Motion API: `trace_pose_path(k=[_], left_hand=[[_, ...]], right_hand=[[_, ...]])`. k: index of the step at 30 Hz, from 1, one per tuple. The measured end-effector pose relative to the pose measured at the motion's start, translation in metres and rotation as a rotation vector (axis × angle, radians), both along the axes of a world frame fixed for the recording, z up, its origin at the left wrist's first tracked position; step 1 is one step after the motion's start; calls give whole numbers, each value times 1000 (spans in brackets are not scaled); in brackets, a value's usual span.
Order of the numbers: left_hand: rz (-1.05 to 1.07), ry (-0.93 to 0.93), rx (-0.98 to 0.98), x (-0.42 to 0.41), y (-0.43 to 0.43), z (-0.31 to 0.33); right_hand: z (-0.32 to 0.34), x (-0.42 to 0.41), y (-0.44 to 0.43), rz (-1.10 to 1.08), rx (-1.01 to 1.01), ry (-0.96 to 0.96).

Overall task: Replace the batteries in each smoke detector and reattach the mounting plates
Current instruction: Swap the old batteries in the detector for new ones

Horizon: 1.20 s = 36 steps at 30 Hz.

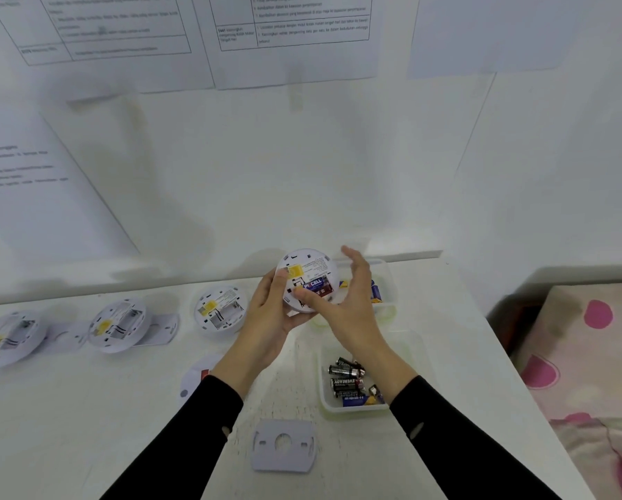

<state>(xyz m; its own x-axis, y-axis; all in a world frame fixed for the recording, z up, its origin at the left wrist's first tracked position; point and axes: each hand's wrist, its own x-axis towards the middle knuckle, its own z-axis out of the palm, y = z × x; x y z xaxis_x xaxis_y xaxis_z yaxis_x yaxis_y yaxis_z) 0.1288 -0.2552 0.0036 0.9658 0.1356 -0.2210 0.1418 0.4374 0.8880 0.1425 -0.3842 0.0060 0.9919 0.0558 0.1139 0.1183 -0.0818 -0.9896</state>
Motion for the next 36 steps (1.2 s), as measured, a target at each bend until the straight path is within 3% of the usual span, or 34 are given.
trace_pose_path(k=[3, 15, 21, 24, 27, 31, 36], left_hand=[[-32, -2, -17, -1, 2, 1], [-66, 41, -3, -2, 6, 5], [-50, 39, 35, -21, 29, 9], [27, 45, 41, -35, 52, 10], [105, 72, 36, -51, 73, 11], [157, 93, 14, -77, 92, 9], [185, 90, 17, -116, 115, -1]], right_hand=[[8, 3, -6, 103, 188, 217], [0, 9, -7, 72, 199, 275], [10, -24, -9, 166, 50, 201], [-5, -67, -6, 88, -85, -108], [-33, -104, 0, 263, -315, -329], [-69, -127, 3, 639, -609, -284], [-92, -128, 0, 646, -825, -291]])
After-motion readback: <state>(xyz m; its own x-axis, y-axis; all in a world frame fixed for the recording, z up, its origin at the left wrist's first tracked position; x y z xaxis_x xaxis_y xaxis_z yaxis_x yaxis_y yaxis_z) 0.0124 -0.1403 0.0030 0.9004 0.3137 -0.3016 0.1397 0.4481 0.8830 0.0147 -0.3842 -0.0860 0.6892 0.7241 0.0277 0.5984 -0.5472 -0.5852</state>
